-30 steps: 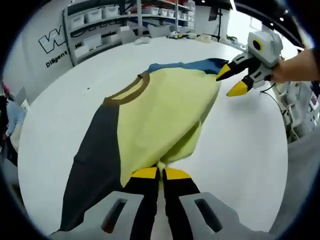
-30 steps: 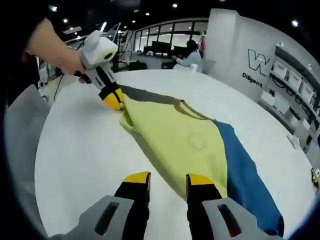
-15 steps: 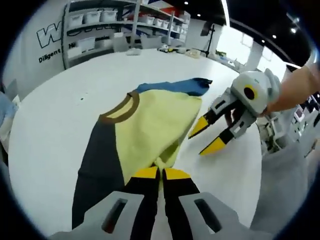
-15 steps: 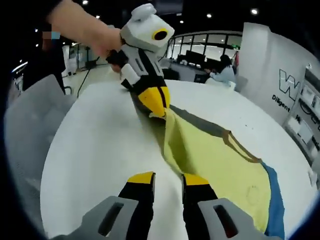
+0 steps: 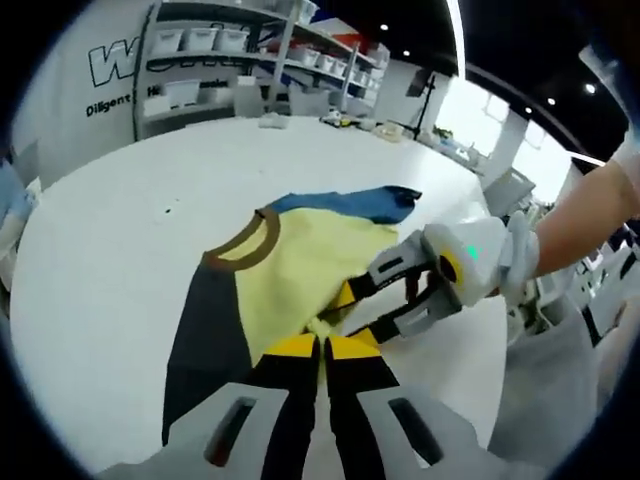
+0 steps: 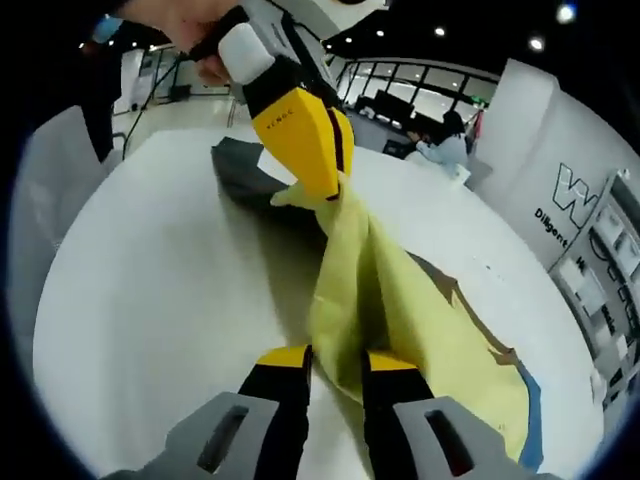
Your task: Fold the garment on the visible template until the final outline fits inside the template.
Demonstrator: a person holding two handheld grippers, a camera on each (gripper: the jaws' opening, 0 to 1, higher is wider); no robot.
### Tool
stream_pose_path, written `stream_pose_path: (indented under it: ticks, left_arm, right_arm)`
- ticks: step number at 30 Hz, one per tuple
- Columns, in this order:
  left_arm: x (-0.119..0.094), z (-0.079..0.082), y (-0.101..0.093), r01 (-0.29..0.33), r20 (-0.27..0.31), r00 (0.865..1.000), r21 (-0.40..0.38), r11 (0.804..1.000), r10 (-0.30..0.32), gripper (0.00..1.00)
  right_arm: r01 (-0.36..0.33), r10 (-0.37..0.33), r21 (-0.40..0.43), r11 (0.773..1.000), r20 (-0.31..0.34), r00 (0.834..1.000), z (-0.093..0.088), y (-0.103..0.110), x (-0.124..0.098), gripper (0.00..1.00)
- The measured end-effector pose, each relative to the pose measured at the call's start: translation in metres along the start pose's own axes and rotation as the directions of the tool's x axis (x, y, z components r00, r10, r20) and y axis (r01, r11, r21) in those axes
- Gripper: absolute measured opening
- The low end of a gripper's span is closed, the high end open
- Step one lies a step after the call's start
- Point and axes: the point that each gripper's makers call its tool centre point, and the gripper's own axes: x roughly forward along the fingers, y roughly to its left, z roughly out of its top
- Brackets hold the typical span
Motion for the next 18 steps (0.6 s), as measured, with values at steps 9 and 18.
stream_pose_path:
  ticks: [9,18]
  left_arm:
    - [-0.001,-0.003,0.030,-0.106,-0.004,0.994,0.042,0.993,0.106,0.01]
    - [0.004,0.001,0.047,-0.174,0.003,0.985,0.093,0.980,0.174,0.01]
  right_arm:
    - [-0.141,0.135,0.101,0.985,0.057,0.989,0.016,0.003,-0.029,0.00]
    - [-0.396,0.284,0.409,0.822,0.309,0.908,0.060,-0.020,-0.072,0.00]
